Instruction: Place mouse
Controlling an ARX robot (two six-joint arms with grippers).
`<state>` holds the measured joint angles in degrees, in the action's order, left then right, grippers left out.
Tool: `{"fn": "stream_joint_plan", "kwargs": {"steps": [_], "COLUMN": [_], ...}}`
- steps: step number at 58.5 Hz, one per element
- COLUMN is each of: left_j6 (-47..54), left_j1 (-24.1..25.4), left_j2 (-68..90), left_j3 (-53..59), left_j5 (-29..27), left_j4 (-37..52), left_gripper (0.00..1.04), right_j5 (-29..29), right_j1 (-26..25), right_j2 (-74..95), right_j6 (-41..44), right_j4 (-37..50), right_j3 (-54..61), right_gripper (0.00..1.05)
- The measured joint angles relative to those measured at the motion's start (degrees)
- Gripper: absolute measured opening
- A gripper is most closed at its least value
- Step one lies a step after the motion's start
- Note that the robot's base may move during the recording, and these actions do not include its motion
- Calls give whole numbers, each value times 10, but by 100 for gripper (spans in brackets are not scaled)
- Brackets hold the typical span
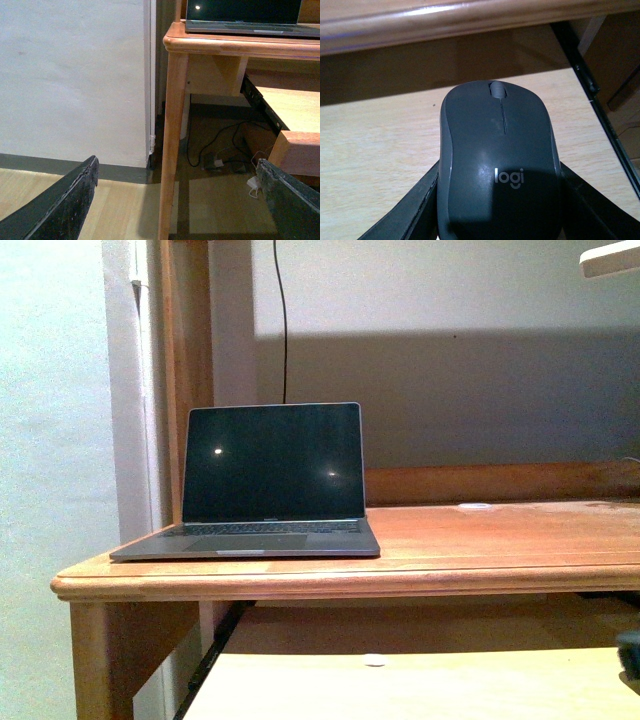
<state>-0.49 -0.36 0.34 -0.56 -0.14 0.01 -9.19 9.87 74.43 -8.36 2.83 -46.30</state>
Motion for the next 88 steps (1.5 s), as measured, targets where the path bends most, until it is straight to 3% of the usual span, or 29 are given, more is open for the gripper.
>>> {"fn": "stream_joint_plan", "kwargs": {"steps": [12,45,66,83,88], "left_j6": [0,0,0,0,0], "left_j1": [0,0,0,0,0], "left_j2": [0,0,0,0,0], "left_j3": [0,0,0,0,0], "left_j5": [0,0,0,0,0], "left_j4": [0,0,0,0,0], "left_gripper": [97,97,97,97,97], "right_j5": [6,-121,-165,-181,-176], "right_j1": [-1,144,163,170,172], "right_j2": [-50,225,379,430,430], "right_j6": [-17,-26,-3,5,2], "right_j4": [-38,-65,-72,-73,-67], "right_j3": [-26,-360,-516,-547,-547], "right_gripper": [56,56,56,56,71]}}
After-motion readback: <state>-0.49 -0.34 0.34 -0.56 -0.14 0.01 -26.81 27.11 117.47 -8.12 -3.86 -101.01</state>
